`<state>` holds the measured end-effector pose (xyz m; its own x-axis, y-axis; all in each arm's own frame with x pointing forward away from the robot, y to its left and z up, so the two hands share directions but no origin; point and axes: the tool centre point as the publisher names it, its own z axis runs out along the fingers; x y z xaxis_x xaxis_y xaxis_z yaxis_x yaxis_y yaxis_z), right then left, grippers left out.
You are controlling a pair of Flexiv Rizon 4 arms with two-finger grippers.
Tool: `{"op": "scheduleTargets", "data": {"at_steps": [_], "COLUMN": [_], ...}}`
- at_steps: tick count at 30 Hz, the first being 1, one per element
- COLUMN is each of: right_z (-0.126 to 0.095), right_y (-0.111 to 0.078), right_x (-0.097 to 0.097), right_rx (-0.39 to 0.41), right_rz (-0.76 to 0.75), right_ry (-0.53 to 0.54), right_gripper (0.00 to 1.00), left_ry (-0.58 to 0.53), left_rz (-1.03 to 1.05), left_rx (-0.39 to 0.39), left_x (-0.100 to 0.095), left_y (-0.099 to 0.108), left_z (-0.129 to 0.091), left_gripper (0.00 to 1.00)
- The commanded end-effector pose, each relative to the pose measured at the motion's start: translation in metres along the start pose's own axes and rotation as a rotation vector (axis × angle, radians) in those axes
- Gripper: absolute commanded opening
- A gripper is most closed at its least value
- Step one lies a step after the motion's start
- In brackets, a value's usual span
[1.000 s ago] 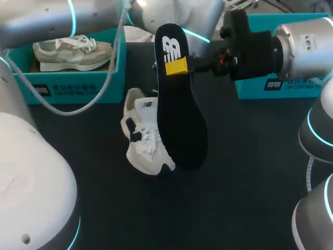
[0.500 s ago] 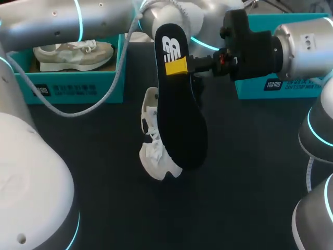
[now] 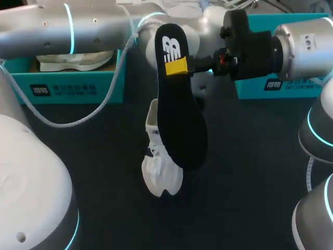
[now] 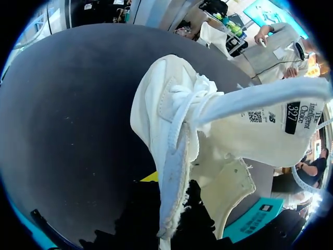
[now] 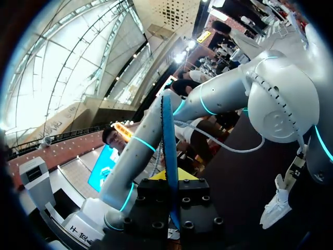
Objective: Take the shoe out of the shoebox, open the shoe tongue, remove and reinsert the insole, then place the shoe into the shoebox
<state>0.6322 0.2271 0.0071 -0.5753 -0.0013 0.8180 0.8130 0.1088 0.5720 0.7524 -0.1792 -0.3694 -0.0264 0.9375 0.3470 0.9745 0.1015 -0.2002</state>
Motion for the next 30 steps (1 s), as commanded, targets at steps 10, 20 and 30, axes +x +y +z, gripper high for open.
{"op": "scheduleTargets", "data": {"at_steps": [10, 20, 30], "right_z": [0.003, 0.003, 0.003], "right_y": [0.000, 0.000, 0.000], "right_x": [0.000, 0.000, 0.000], "right_rx": [0.000, 0.000, 0.000], "right_rz": [0.001, 0.001, 0.001], "right_ry": [-0.004, -0.004, -0.004], "right_gripper": [0.00, 0.00, 0.00], "left_ry": [0.026, -0.055, -0.292], "left_rz": [-0.041, -0.034, -0.091], "left_rx": [0.021, 0.033, 0.074], "left_x": [-0.014, 0.002, 0.025], "left_y": [0.000, -0.002, 0.035], "left_z": [0.023, -0.002, -0.073], "left_gripper": [0.00, 1.00, 1.00]}}
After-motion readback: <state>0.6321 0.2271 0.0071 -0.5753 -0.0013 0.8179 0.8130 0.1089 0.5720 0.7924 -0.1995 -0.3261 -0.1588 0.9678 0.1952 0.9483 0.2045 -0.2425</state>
